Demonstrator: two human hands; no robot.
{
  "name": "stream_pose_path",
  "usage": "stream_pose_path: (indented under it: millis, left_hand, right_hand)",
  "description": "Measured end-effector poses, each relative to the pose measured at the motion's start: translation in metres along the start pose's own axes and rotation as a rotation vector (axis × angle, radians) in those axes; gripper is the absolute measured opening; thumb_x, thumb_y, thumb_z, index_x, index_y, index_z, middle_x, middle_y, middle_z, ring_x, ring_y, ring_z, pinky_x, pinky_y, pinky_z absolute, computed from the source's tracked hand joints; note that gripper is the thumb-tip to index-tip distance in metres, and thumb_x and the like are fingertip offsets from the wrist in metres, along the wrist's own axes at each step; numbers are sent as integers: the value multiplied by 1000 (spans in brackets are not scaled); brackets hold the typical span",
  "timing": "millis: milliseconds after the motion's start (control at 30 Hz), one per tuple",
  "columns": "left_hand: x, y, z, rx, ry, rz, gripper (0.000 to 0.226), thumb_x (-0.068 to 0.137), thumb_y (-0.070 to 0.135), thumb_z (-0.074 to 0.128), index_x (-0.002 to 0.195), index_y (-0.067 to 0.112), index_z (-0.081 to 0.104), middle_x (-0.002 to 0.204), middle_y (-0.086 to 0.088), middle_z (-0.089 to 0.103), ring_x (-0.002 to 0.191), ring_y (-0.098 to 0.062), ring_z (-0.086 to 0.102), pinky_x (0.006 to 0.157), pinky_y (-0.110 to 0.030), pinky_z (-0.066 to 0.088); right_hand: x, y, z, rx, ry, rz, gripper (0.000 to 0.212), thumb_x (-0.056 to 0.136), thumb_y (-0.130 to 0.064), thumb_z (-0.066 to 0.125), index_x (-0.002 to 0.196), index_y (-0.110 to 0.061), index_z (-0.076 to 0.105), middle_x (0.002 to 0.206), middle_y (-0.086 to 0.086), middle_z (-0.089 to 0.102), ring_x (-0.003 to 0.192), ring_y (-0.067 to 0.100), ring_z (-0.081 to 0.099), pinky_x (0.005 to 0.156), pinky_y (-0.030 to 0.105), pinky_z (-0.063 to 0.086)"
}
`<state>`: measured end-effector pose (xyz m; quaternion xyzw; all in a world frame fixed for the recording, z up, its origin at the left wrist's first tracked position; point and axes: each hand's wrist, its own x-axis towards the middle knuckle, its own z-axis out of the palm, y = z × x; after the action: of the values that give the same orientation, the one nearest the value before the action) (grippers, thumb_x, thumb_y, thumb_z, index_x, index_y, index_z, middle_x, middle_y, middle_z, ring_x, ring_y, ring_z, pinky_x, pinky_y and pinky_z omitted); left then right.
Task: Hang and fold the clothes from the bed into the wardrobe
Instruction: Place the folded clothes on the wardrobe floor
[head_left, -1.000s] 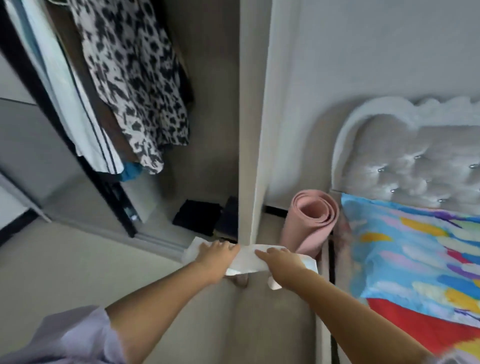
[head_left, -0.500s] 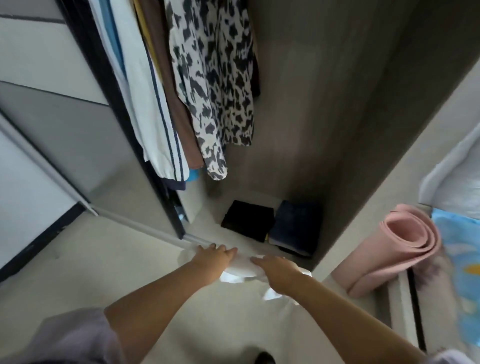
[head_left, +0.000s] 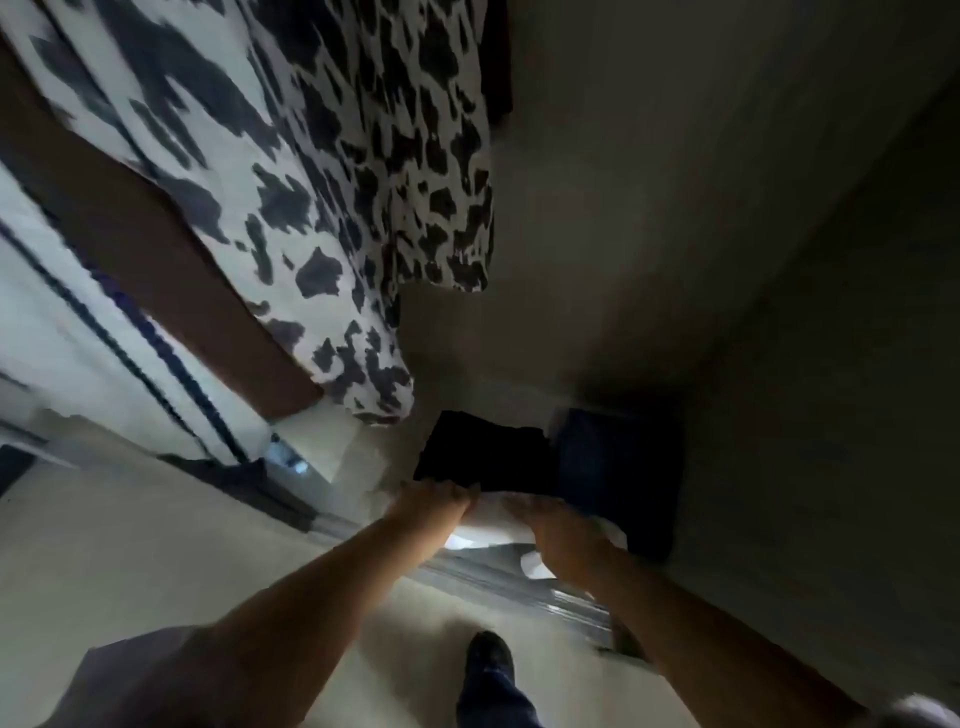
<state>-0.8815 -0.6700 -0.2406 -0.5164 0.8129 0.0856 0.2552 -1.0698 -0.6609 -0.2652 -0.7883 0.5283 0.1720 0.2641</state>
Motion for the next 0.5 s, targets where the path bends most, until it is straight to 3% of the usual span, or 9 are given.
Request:
stream_pose_path:
  millis: [33, 100, 133, 200, 267, 333, 500]
  left_hand:
    - [27, -11, 8, 14, 33, 0, 74, 41, 14, 90, 112, 24, 68, 80, -6, 68, 64, -28, 66, 52, -45, 54]
    - [88, -36, 38, 24, 70, -32, 77, 63, 14, 81, 134, 20, 52, 106, -14, 65, 89, -36, 65, 68, -52, 53]
    - [114, -44, 46, 56, 141, -35, 76, 68, 13, 76, 138, 17, 46, 113, -16, 63, 96, -38, 63, 71, -52, 53]
    - [160, -53, 60, 3, 234, -22, 67, 72, 13, 67, 136, 19, 51, 111, -19, 65, 95, -40, 65, 66, -56, 54]
    - [214, -60, 96, -40, 225, -32, 64, 90, 9, 36, 151, 24, 24, 145, -18, 41, 129, -41, 44, 93, -61, 43]
    - [263, -68, 139, 12, 158, -27, 67, 97, 5, 22, 152, 29, -7, 160, -9, 7, 145, -36, 12, 111, -55, 23]
    - [342, -64, 250, 3, 112, 68, 67, 103, 8, 25, 149, 37, -14, 161, -5, -11, 146, -38, -5, 114, -58, 11]
  right_hand:
    - [26, 7, -2, -5, 22, 18, 69, 93, -12, 50, 153, -28, 18, 152, 10, 33, 135, 30, 37, 109, 40, 36]
    - [78, 21, -2, -66, 76, 60, 74, 93, -14, 52, 153, -27, 12, 151, 11, 31, 135, 32, 36, 102, 41, 42]
    - [103, 28, -1, -106, 104, 80, 75, 93, -13, 51, 154, -27, 9, 152, 12, 28, 135, 33, 33, 100, 44, 43]
    - [152, 42, 10, -155, 154, 140, 75, 95, -11, 48, 154, -28, 4, 156, 12, 18, 140, 36, 23, 103, 53, 38]
    - [201, 58, 32, -149, 183, 209, 77, 96, -8, 45, 154, -29, -1, 159, 10, 6, 144, 39, 8, 108, 62, 28]
    - [244, 73, 67, -108, 187, 266, 79, 97, -7, 43, 153, -31, -7, 160, 9, -5, 145, 40, -5, 109, 67, 19]
    - [312, 95, 175, 4, 133, 329, 89, 92, 3, 40, 150, -38, -13, 157, 5, -26, 140, 42, -26, 105, 74, 3]
